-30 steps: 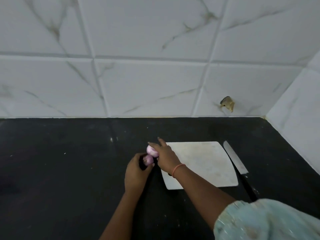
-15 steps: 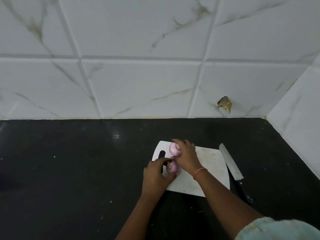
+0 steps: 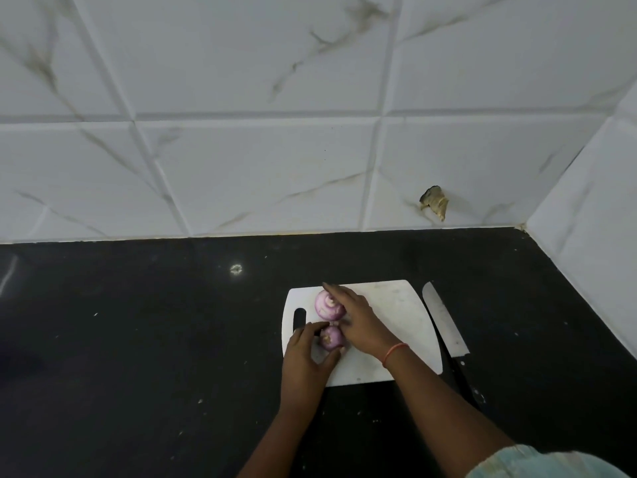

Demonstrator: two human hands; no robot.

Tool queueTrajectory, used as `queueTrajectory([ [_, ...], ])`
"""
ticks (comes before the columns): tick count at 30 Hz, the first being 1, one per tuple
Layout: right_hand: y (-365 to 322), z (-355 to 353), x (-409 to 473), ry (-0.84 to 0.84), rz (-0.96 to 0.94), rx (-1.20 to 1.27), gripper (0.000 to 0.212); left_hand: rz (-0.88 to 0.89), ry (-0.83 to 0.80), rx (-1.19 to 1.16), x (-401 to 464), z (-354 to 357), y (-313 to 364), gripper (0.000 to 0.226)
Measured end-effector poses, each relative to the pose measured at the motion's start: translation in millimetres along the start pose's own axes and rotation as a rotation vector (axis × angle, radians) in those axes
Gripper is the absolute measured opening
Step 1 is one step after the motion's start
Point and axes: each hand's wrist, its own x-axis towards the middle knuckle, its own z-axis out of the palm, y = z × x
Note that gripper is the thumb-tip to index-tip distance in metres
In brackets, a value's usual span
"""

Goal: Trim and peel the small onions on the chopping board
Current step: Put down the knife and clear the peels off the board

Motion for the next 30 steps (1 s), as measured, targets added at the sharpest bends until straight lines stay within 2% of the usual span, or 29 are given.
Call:
queueTrajectory([
  [3,-7,-15,-5,-0.033,0.070,-0.046,0.076,0.005,0.002,0.012,0,0,3,0.044],
  [6,-4,-46,-22,0.194,0.216,-0.219,0.070,-0.009,-0.006,0.044,1,-1,2,0.046],
  [9,11,-87,-58,0.397,0.479,-0.398,0.060,-0.049,-0.020,0.073,2,1,1,0.054],
  [12,32,-119,-99,0.340,0.748,-0.363,0.069,-0.040,-0.012,0.114,3,2,2,0.060],
  [15,46,-127,-125,0.164,0.854,-0.271,0.078,-0.037,0.009,0.140,1,1,5,0.067],
  [18,47,-116,-138,0.111,0.868,-0.276,0.069,-0.044,0.020,0.137,-2,0,12,0.067],
  [21,44,-113,-144,0.165,0.839,-0.347,0.042,-0.056,0.034,0.121,-4,0,17,0.063],
  [24,35,-114,-144,0.287,0.782,-0.241,0.021,-0.068,0.034,0.114,-4,0,15,0.061],
  [27,13,-107,-137,0.453,0.634,-0.152,0.026,-0.062,0.058,0.075,-5,-1,17,0.055],
  [30,-10,-80,-125,0.464,0.499,-0.103,0.032,-0.066,0.068,0.027,-5,0,16,0.049],
])
